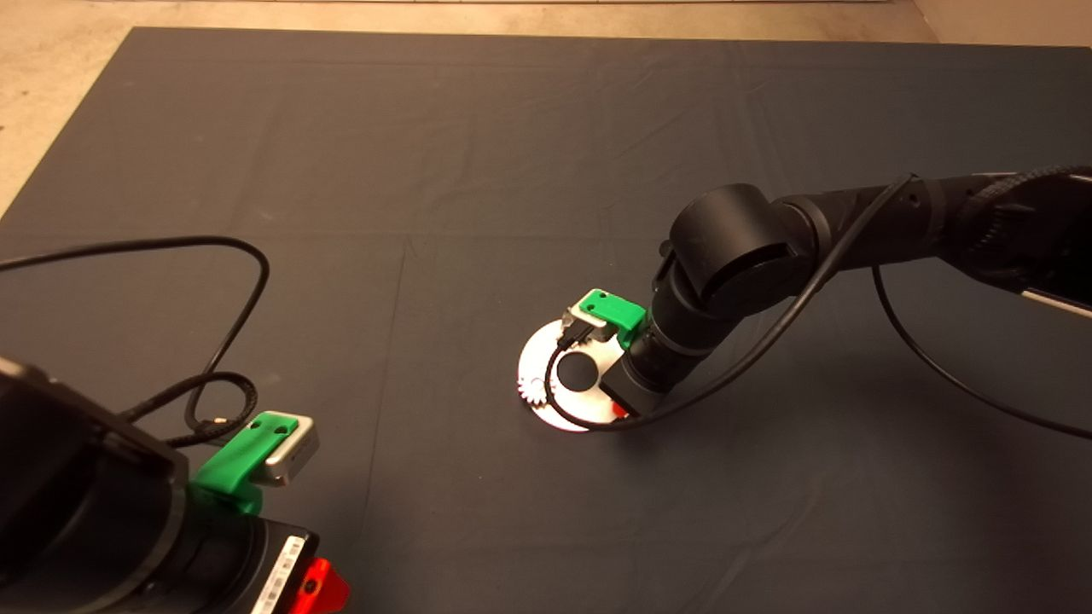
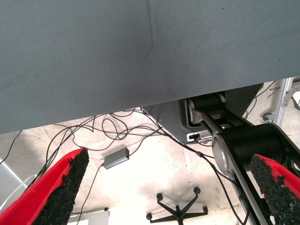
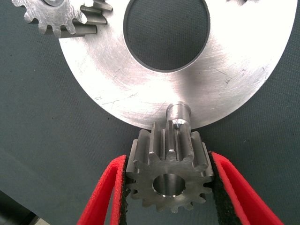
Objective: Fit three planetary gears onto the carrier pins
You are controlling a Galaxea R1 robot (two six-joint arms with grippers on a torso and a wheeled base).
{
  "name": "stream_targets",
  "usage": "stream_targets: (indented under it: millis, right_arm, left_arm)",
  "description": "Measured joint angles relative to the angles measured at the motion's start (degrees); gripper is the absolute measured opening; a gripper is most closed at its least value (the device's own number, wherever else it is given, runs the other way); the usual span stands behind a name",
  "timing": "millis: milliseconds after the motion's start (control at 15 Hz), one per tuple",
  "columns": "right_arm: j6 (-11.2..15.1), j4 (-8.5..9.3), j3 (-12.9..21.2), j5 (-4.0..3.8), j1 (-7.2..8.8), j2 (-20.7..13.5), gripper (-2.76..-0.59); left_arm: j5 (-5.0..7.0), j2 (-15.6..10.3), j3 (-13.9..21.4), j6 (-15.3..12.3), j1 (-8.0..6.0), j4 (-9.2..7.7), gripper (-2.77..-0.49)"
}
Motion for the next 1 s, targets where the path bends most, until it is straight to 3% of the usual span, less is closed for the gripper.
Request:
stream_targets:
  millis: [1000]
  right_arm:
    - [0.0, -1.37, -0.8, 0.00, -0.13, 0.5, -2.39]
  left_arm:
    - [0.00, 0.0, 0.0, 0.0, 0.00, -0.01, -0.77]
